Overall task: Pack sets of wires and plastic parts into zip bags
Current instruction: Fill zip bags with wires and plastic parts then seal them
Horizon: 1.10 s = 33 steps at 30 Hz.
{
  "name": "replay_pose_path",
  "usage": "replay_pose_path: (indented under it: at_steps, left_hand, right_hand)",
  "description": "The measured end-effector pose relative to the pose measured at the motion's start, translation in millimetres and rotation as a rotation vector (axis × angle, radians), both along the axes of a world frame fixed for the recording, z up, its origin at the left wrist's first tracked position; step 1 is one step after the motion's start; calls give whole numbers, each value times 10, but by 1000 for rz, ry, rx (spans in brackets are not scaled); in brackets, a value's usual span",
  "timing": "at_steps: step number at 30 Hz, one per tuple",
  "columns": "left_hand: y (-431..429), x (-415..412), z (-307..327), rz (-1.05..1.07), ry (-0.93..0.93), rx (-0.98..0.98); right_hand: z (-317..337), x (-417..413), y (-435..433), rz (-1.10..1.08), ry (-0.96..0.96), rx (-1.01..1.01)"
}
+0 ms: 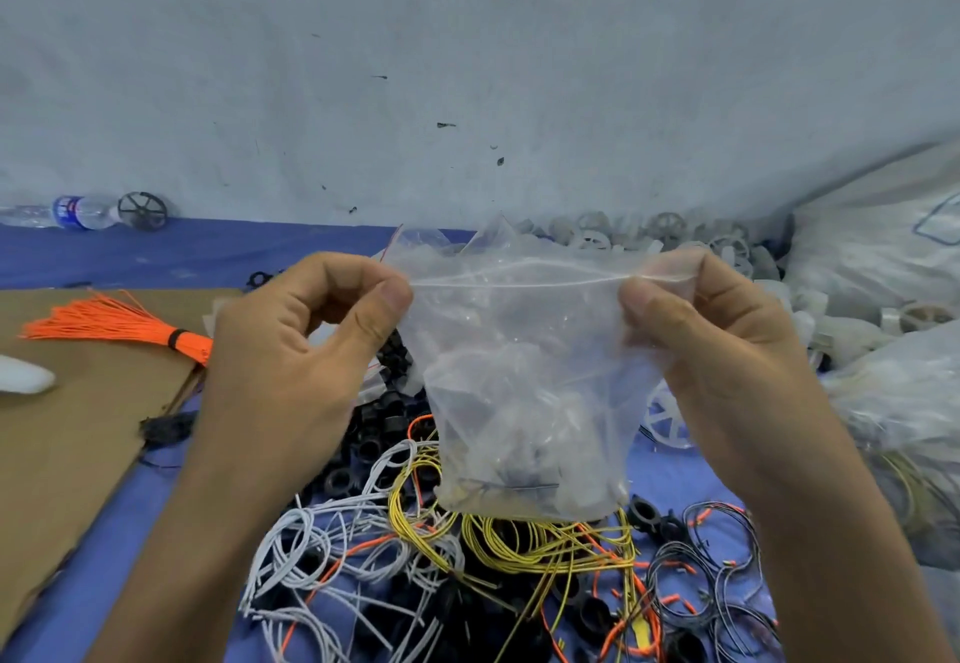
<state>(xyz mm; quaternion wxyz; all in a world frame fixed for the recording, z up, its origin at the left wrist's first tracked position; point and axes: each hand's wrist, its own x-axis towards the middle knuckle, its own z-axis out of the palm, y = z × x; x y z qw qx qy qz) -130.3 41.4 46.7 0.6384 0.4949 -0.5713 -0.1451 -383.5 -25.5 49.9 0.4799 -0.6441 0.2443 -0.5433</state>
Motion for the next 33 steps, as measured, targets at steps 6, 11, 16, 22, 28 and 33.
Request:
replay_pose_path:
  at_steps: [6, 11, 16, 22, 28, 33]
  left_hand:
    - [-115, -181, -155, -43, -60, 106]
    - [-175, -203, -201, -75, 18, 105]
    - [-164, -206, -206, -53, 21, 41]
    - [-184, -169, -251, -16, 73, 33]
    - [-216, -154, -285, -17, 111, 68]
    - [-247, -117, -316, -16, 149, 68]
  right_hand:
    - [-108, 19, -86, -44, 57, 57]
    - [-145, 40, -134, -33, 12, 141]
    - [-150, 19, -129, -23, 21, 134]
    - [-146, 11, -137, 37, -25, 182]
    - [-153, 11, -142, 42, -122, 232]
    - [-129, 10, -130, -34, -75, 187]
